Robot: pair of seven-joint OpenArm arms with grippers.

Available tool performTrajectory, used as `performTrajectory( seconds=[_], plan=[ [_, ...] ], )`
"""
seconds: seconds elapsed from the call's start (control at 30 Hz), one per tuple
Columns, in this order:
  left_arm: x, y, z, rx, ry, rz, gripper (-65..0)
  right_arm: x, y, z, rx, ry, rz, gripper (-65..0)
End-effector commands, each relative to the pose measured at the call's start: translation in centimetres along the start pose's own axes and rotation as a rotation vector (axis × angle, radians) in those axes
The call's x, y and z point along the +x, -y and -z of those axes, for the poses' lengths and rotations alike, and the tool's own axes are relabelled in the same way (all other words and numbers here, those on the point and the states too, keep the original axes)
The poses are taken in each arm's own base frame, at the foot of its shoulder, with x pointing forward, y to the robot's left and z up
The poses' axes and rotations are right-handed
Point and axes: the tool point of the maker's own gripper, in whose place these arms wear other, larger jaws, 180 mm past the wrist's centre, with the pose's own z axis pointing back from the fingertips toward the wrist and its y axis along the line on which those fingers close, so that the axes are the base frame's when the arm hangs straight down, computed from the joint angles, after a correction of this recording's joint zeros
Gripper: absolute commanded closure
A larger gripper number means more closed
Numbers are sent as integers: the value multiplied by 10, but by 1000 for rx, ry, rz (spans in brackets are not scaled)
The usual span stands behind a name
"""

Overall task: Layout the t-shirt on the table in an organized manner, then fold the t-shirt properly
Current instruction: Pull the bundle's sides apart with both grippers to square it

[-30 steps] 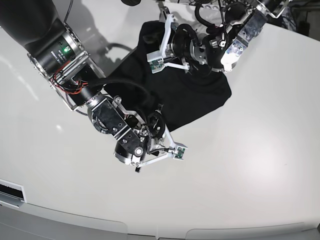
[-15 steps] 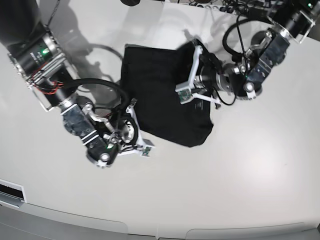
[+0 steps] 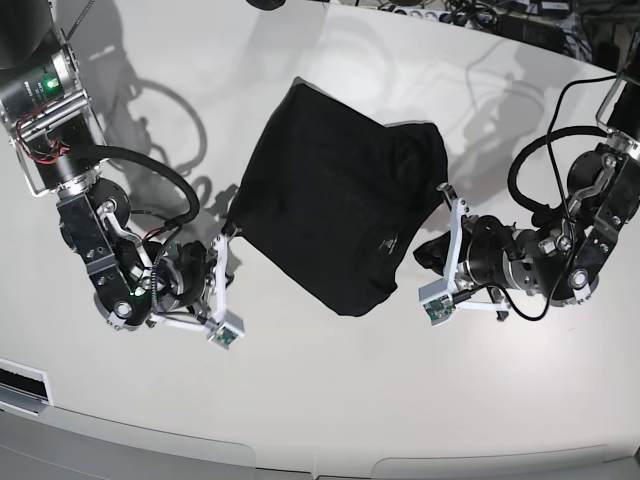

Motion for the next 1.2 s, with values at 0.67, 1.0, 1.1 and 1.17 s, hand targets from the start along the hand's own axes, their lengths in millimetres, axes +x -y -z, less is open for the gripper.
performTrajectory(
  seconds=[0.67, 1.0, 1.1, 1.17],
  plan=[
    [-5, 49, -14, -253, 105, -48, 0, -52, -104, 13, 479, -159, 67, 0],
    [-6, 48, -14, -250, 101, -46, 0, -134, -116, -25, 490, -249, 42, 0],
    [-7, 48, -14, -250, 101, -47, 0, -150, -134, -41, 524, -248, 22, 0],
    [-7, 48, -14, -249, 100, -47, 0, -157, -153, -51, 571, -240, 24, 0]
  ],
)
